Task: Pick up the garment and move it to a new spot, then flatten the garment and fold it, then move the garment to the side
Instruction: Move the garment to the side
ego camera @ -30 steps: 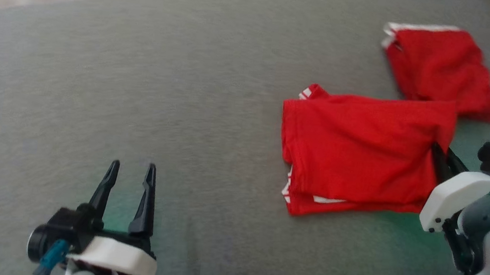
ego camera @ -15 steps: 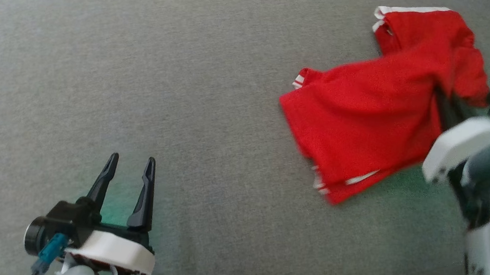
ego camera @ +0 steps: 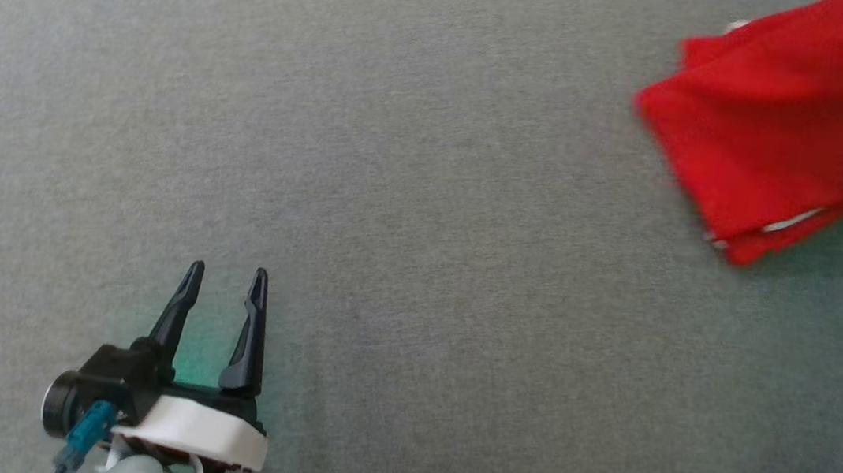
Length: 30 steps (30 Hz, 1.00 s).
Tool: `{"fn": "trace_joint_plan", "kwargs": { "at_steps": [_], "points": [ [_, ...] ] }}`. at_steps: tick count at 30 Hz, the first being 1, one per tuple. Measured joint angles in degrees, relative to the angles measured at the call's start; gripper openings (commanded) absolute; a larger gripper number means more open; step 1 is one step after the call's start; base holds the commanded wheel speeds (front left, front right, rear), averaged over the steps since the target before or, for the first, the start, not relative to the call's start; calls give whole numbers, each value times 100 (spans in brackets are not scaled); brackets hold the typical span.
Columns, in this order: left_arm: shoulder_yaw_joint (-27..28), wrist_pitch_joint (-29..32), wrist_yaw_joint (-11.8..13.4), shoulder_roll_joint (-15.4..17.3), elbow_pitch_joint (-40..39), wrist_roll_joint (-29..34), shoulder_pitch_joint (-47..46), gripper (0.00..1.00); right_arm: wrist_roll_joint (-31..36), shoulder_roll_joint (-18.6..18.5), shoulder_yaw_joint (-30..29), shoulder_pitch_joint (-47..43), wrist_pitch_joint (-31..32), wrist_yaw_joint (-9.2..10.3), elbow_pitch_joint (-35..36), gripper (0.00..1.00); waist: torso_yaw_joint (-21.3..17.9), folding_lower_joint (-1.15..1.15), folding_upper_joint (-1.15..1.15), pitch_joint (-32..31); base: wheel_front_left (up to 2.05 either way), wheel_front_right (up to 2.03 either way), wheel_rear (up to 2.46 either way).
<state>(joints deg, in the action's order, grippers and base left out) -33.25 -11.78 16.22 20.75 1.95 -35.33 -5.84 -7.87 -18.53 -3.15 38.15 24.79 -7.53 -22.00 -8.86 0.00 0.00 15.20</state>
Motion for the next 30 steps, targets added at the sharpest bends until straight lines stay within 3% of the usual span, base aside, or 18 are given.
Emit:
{"fn": "trace_joint_plan", "kwargs": {
  "at_steps": [5, 6, 7, 8, 16, 30],
  "points": [
    [0, -14, 25, 5, -22, 0, -16, 100, 213, -293, -643, 269, -1, 0, -221, 0, 144, 0, 0, 128, 0, 0, 0],
    [-2, -14, 25, 5, -24, 0, -27, 100, 294, -327, -776, 281, -1, 0, -278, 4, 170, 0, 0, 158, 0, 0, 0],
    [-3, -13, 25, 7, -25, 0, -69, 100, 486, -337, -1011, 276, 0, 0, -413, 45, 215, 1, 0, 209, 0, 0, 0],
    [-4, -13, 25, 7, -30, 0, -101, 100, 565, -328, -1102, 266, -7, 0, -466, 100, 235, 0, 0, 230, 0, 0, 0],
    [-4, -13, 41, 10, -27, 0, -127, 100, 798, 10, -1314, 213, -171, 0, -528, 100, 267, 0, 0, 256, 0, 0, 0],
    [19, -98, 41, -30, -19, -2, -130, 100, 654, 293, -393, -59, -1009, 0, 248, 100, 284, 0, 0, -130, 0, 0, 0]
  ]
}}
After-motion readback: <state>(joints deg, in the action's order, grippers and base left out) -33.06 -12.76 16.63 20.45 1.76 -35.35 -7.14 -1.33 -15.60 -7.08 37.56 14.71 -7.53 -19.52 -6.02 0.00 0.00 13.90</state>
